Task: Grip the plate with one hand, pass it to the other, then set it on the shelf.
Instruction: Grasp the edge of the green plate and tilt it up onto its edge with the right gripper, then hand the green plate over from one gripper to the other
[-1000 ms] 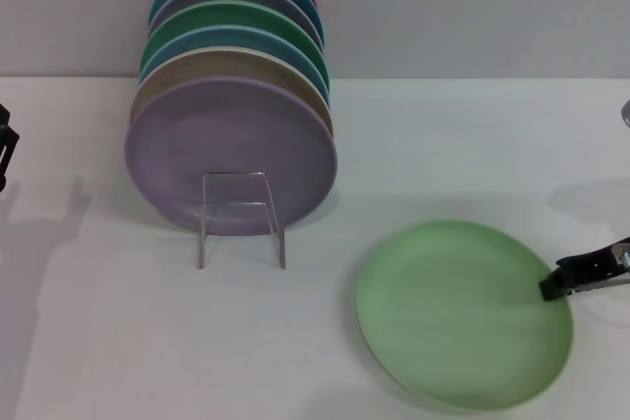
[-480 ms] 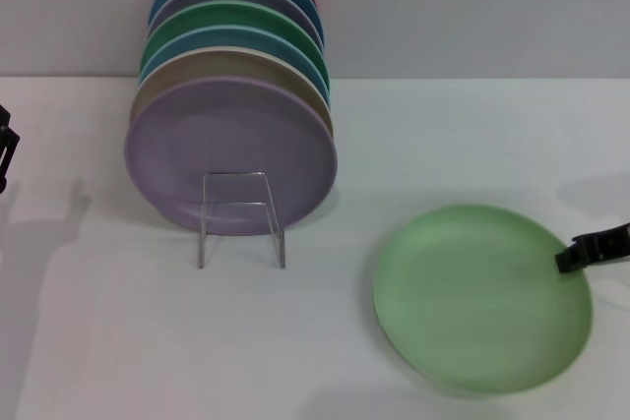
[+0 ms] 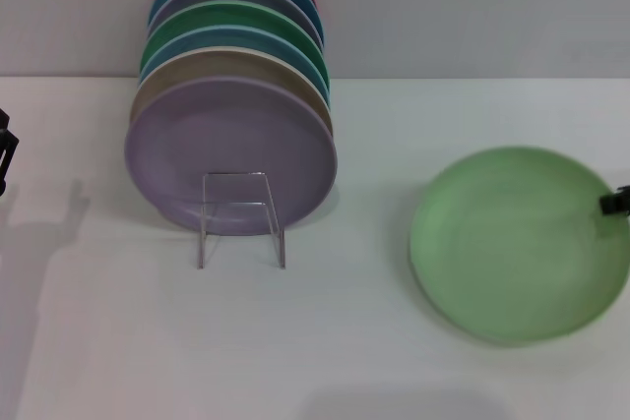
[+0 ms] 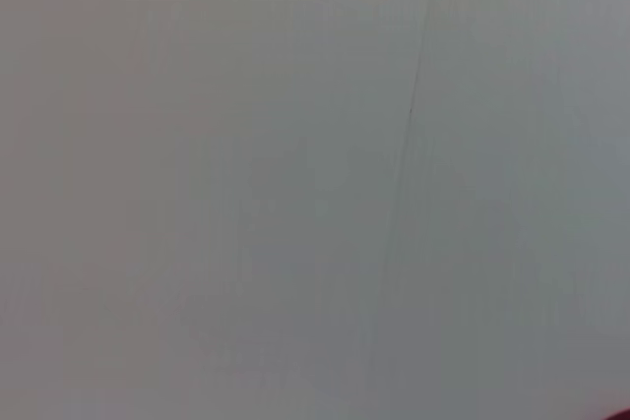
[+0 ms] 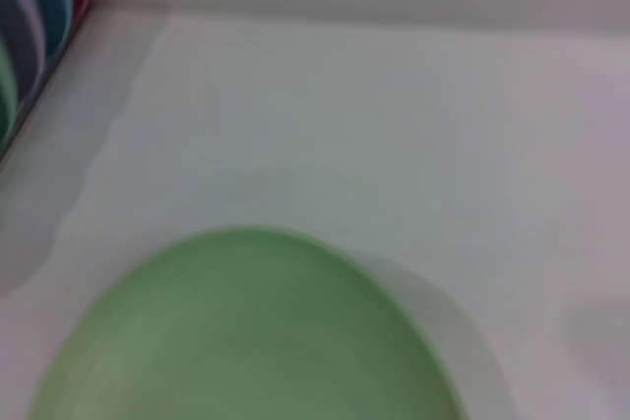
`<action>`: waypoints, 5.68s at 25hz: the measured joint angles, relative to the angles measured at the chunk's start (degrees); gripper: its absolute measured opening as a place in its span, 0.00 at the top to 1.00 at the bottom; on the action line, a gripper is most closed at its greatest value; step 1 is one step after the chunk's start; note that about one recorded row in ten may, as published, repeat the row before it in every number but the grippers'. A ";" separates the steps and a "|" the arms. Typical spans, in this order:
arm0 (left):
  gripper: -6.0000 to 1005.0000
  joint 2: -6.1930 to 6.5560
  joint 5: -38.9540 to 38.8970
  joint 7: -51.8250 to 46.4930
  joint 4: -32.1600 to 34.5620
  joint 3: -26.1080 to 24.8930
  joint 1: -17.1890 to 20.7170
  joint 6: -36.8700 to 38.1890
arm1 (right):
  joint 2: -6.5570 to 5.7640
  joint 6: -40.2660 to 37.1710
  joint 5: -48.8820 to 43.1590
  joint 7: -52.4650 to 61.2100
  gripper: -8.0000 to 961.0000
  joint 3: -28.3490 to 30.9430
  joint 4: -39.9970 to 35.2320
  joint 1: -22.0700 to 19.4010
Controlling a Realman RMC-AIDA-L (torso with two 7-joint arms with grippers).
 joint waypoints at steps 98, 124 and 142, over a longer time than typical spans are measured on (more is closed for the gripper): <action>0.18 -0.02 0.61 -0.18 -3.06 5.37 2.30 6.38 | 2.41 -153.07 -17.10 13.60 0.97 -42.90 -60.13 -5.84; 0.19 0.00 0.62 6.20 -5.76 31.94 5.64 18.18 | 2.55 -173.99 -4.81 9.34 0.97 -70.50 -62.75 -16.32; 0.19 0.00 0.71 6.77 -5.18 36.66 3.11 13.14 | 2.55 -172.62 7.26 -1.95 0.97 -89.71 -56.15 -15.95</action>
